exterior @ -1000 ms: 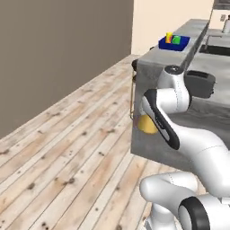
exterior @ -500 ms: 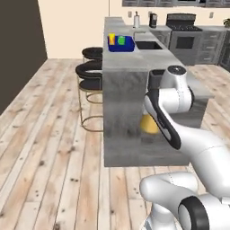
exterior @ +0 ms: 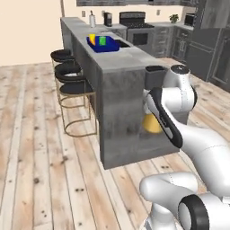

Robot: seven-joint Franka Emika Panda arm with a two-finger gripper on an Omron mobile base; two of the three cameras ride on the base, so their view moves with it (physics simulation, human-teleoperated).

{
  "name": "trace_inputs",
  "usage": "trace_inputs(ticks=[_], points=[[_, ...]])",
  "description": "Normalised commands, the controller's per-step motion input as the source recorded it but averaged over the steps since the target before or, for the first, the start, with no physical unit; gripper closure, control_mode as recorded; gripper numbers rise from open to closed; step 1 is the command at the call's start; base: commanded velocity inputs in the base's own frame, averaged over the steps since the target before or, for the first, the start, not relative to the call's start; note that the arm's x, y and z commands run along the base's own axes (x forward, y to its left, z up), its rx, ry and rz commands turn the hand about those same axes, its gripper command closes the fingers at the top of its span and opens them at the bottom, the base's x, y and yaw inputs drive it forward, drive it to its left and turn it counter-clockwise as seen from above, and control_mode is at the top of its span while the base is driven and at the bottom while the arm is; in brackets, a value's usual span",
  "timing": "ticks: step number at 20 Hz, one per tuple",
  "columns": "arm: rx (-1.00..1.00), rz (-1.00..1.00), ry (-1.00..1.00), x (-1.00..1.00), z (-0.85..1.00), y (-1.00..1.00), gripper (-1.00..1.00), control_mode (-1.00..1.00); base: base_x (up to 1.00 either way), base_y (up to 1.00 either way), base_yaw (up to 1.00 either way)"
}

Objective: There is a tray on the dining counter. Grab the cup, mug, and pitcher and place them on the tray. The pitcher may be placed next to the tray if it cannot fit the tray.

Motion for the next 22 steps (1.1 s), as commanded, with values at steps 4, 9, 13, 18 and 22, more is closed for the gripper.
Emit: trace_inputs(ticks=[4,9,13,18,22], points=[[0.00,0.00,0.00,0.00,0.00,0.00,1.00,1.00,0.00,1.00,-0.47],[0.00,0.00,0.00,0.00,0.00,0.00,1.00,1.00,0.11,1.00,-0.44],[0.00,0.00,0.00,0.00,0.00,0.00,1.00,1.00,0.28,1.00,-0.40],[0.00,0.00,0.00,0.00,0.00,0.00,1.00,1.00,0.38,1.00,-0.27],[0.00,0.00,0.00,0.00,0.00,0.00,1.00,1.00,0.50,0.84,0.09]])
